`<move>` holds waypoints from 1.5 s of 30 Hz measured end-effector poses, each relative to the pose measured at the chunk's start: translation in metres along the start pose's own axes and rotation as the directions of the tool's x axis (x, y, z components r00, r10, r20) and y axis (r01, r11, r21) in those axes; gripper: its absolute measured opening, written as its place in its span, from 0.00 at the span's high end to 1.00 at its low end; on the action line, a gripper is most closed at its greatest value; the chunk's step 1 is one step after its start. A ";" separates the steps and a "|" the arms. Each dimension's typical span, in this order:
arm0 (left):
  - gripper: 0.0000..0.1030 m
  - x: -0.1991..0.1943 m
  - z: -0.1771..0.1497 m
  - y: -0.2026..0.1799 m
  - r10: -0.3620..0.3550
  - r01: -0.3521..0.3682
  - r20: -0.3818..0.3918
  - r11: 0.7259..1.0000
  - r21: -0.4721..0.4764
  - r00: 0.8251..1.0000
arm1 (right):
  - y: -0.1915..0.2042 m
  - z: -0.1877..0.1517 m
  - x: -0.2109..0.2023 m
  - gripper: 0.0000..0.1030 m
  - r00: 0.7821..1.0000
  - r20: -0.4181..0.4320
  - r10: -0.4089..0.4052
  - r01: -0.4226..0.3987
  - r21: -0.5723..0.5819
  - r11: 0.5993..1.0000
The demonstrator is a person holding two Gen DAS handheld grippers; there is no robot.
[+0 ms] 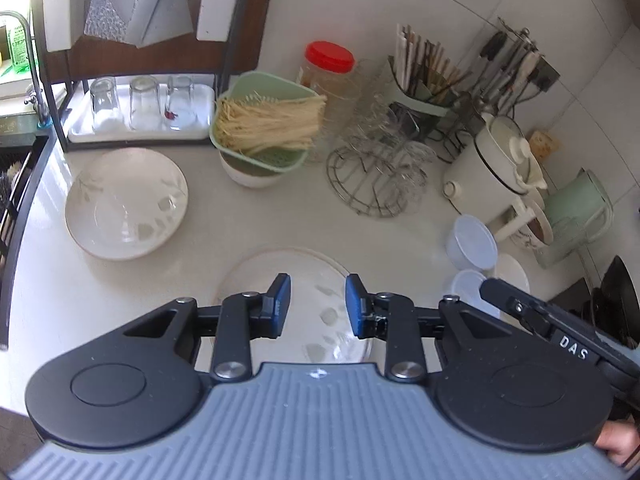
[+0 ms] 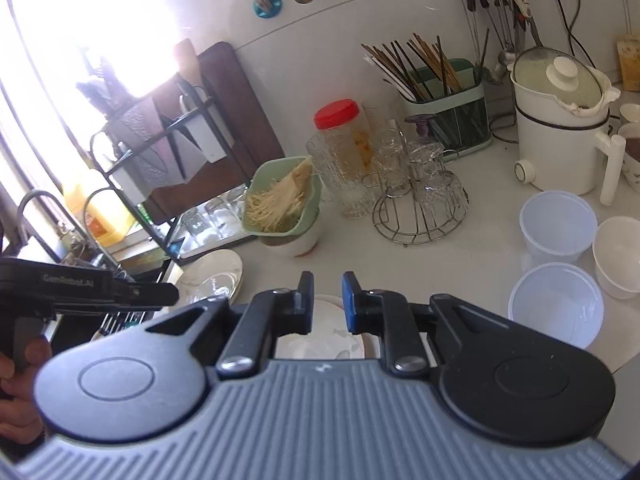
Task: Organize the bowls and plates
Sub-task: 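Open both grippers and withdraw from the stacked plates, then move both grippers to the second leaf-pattern plate near the dish rack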
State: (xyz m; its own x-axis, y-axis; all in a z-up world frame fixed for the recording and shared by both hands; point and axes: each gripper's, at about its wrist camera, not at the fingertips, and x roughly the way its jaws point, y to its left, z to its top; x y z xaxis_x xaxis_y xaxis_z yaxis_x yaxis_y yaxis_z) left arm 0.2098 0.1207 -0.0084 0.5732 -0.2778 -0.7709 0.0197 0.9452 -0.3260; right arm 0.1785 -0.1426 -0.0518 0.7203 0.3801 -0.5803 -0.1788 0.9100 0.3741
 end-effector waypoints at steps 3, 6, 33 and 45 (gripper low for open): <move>0.68 -0.003 -0.015 -0.007 0.003 -0.003 -0.005 1.000 -0.004 1.000 | 0.000 -0.003 -0.009 0.82 1.000 -0.003 0.002 -0.002 -0.020 1.000; 0.64 -0.001 -0.030 -0.011 -0.012 0.012 -0.004 0.999 -0.032 1.000 | -0.002 -0.005 -0.013 0.82 1.000 -0.011 0.008 -0.009 -0.022 1.000; 0.37 -0.005 -0.039 0.035 0.182 -0.174 0.041 0.974 -0.148 0.982 | 0.021 -0.019 0.003 0.50 0.998 -0.060 0.010 -0.020 -0.163 0.986; 0.37 0.007 -0.007 0.111 0.175 -0.169 0.034 0.975 -0.143 0.984 | 0.067 -0.005 0.050 0.16 0.998 -0.061 0.000 -0.007 -0.110 0.994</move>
State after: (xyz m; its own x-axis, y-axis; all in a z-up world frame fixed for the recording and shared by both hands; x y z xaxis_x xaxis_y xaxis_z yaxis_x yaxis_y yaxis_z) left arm 0.2104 0.2229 -0.0539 0.5955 -0.1020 -0.7968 -0.1942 0.9442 -0.2660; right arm 0.1992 -0.0617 -0.0597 0.6777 0.3897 -0.6236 -0.2566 0.9200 0.2962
